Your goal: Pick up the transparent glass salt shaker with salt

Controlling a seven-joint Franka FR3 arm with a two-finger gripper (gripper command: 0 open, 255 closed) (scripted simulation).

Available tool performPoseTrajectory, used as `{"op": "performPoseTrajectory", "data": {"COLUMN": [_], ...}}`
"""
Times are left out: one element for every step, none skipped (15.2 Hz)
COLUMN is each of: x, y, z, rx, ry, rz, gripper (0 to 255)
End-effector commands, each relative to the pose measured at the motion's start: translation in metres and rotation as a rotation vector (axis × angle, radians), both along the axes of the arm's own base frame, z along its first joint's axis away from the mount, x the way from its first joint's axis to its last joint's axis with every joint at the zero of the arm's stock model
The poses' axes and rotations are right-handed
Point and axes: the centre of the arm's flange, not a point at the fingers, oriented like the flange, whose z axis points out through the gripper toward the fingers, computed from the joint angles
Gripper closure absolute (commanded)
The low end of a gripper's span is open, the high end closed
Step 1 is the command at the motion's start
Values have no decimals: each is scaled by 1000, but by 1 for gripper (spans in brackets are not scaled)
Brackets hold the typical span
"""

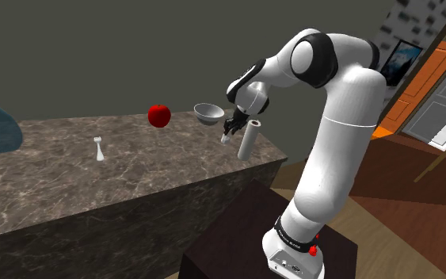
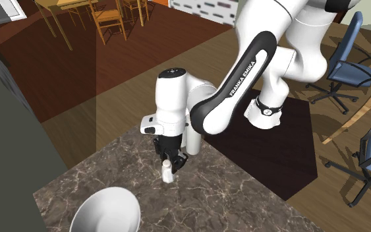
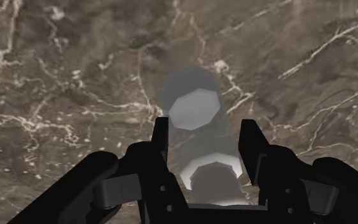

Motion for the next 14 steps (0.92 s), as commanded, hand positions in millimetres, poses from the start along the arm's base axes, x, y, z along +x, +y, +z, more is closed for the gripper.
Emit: {"op": "performPoseTrajectory", "data": {"x": [0,0,0,0,0,0,0,0,0,0,0,0,0,0], "y": [0,0,0,0,0,0,0,0,0,0,0,0,0,0], "z": [8,13,18,23,29,34,39,45,50,55,60,66,71,76], "rx": [1,1,1,1,1,1,1,1,1,1,1,1,1,1], "ry": [1,1,1,1,1,1,1,1,1,1,1,1,1,1], "rz": [1,1,1,1,1,1,1,1,1,1,1,1,1,1], "gripper": [255,255,255,255,255,255,255,255,255,255,255,255,255,255]}}
